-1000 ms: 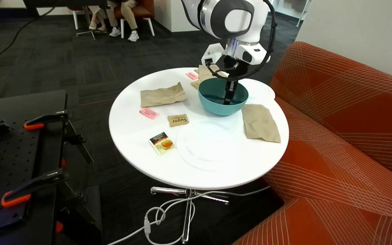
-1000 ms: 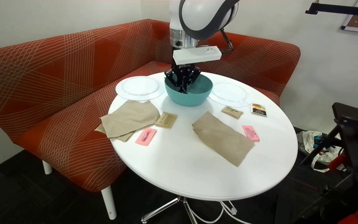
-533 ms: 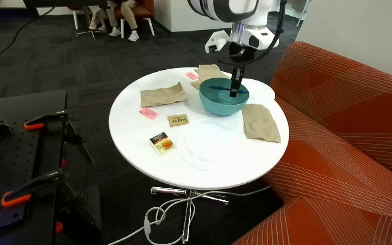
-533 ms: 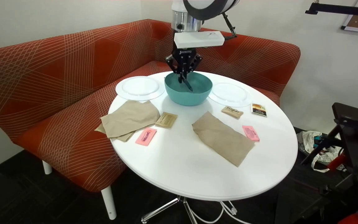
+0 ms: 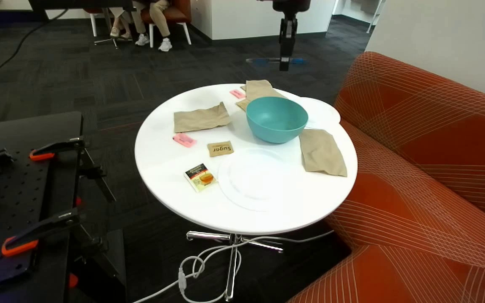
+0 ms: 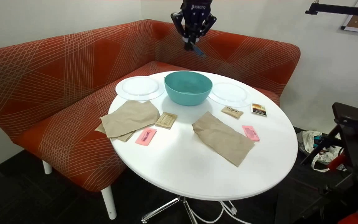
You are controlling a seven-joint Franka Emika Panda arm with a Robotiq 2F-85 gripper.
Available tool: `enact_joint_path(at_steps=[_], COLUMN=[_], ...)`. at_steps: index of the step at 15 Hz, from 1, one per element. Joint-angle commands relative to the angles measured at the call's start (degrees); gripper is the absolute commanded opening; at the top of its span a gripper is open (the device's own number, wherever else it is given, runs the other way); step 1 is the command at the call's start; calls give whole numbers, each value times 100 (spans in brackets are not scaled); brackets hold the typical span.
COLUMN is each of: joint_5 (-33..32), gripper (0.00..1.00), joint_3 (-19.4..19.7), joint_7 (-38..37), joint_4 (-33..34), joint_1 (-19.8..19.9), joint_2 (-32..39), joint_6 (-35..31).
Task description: Remove the pen from the bowl and put it on the table
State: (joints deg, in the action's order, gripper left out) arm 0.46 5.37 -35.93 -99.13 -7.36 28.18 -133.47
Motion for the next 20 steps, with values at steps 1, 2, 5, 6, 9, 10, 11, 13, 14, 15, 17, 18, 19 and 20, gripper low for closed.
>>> enact_joint_path(at_steps=[1,2,5,6,9,10,11,13,14,15,17,18,19,20], joint_5=[-302,-385,-478,-516,-567,-602,-648,-710,-754,-768,-683,-622,-613,-600], gripper=[3,3,3,3,3,3,3,3,3,3,3,3,3,3], joint_3=[-159,-254,-595,-702,-955,-995,-1015,-1026,-1020,-1008,-1015,-1023,-1010,-1000], joint_7=[110,165,288,314,508,501,457,421,391,374,451,481,474,483], joint_4=[-926,-1046,-1291,-1366,-1593,-1669,-1748,-1923,-2044,-2168,-2313,-2375,-2435,-2481], joint_1=[-286,-361,-562,-624,-786,-838,-886,-943,-973,-987,-966,-957,-975,-990], joint_2=[-890,-1010,-1179,-1190,-1162,-1137,-1098,-1018,-968,-955,-786,-689,-614,-517], joint_6=[-92,-83,-54,-72,-285,-384,-490,-769,-918,-1065,-1387,-1552,-1693,-1867])
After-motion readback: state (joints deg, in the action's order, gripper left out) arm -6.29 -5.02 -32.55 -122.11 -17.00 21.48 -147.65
